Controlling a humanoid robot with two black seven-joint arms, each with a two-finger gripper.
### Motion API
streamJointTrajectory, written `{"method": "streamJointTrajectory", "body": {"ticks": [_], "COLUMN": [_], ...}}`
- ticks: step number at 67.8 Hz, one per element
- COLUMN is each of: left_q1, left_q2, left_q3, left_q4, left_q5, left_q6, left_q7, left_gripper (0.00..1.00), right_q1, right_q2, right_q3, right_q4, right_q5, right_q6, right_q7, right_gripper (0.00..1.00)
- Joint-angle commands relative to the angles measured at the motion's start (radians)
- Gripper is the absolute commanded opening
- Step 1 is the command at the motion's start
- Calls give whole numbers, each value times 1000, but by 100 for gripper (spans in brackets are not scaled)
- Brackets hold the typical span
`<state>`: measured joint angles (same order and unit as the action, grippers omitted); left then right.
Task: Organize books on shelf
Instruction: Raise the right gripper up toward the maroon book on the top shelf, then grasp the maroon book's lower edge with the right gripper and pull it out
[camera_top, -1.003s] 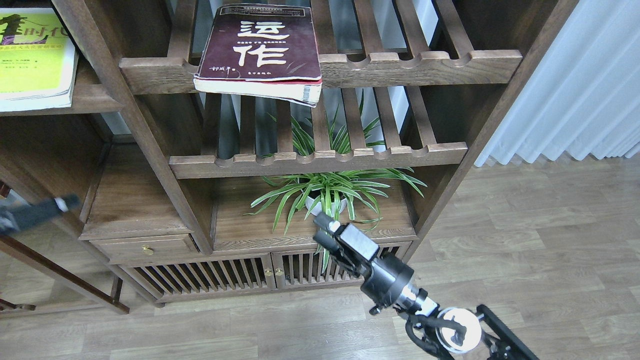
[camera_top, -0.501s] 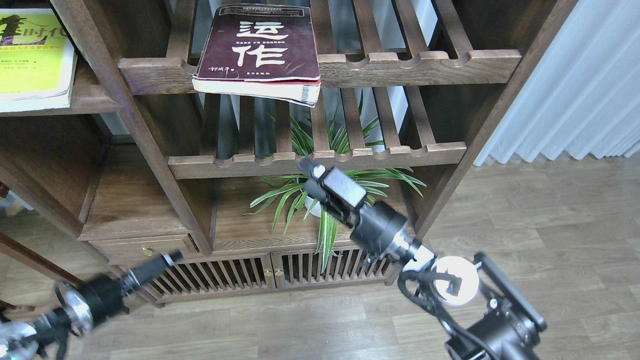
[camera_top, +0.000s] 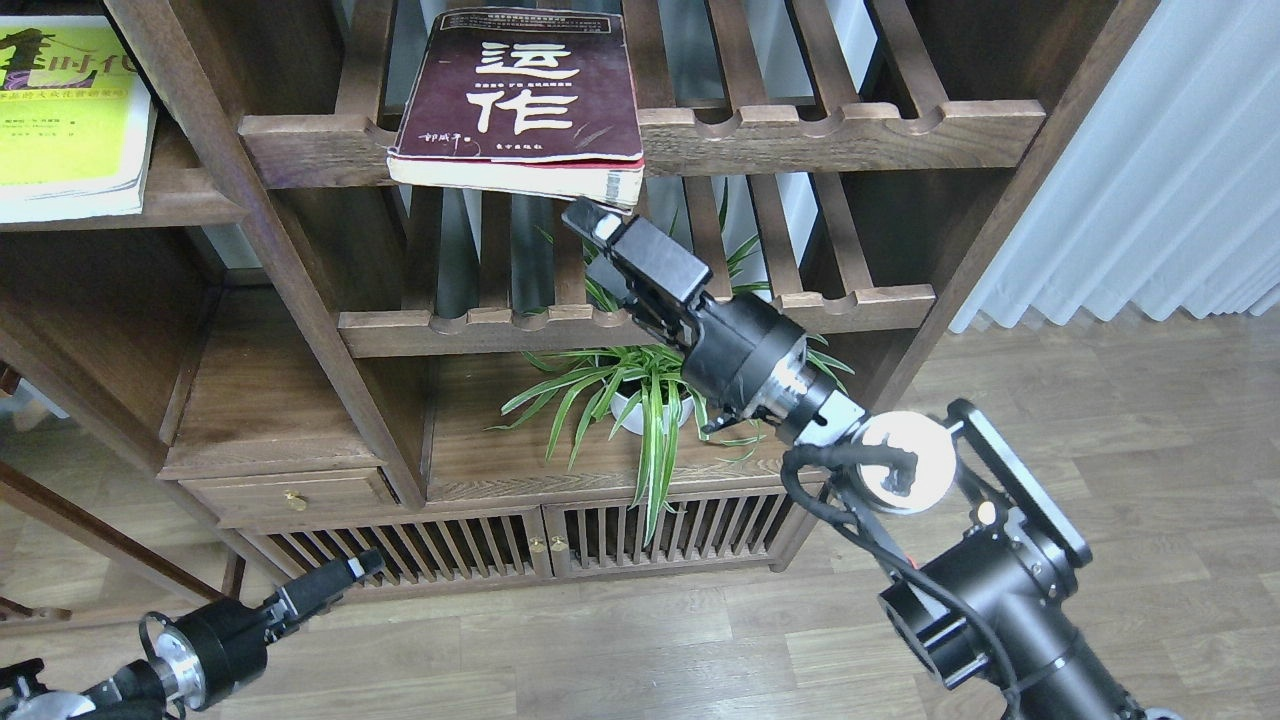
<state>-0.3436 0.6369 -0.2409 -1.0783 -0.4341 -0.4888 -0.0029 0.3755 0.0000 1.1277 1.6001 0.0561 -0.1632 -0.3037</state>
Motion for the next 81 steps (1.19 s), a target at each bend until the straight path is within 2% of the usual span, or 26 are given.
{"method": "streamJointTrajectory", "body": {"ticks": [1, 15, 36, 47, 81], "left_q1": [2, 9, 25, 25, 25], "left_q2": [3, 3, 6, 6, 6], "left_q3": [0, 0, -5, -8, -9], "left_q4": [0, 0, 1, 1, 12], "left_q5": [0, 0, 0, 0, -2], "left_q6": [0, 0, 0, 0, 0], "left_q7": [0, 0, 0, 0, 0], "left_gripper": [100, 100, 100, 100, 100], "right_q1": [31, 62, 92, 135, 240], "right_q2": [0, 0, 0, 0, 0], "right_q3": [0, 0, 1, 1, 3], "right_q4": [0, 0, -9, -16, -55], "right_q5": [-9, -10, -67, -75, -113], "right_q6": [-48, -96, -179, -242, -326], "right_q7": [0, 2, 35, 37, 37], "right_gripper": [99, 99, 99, 99, 96]}}
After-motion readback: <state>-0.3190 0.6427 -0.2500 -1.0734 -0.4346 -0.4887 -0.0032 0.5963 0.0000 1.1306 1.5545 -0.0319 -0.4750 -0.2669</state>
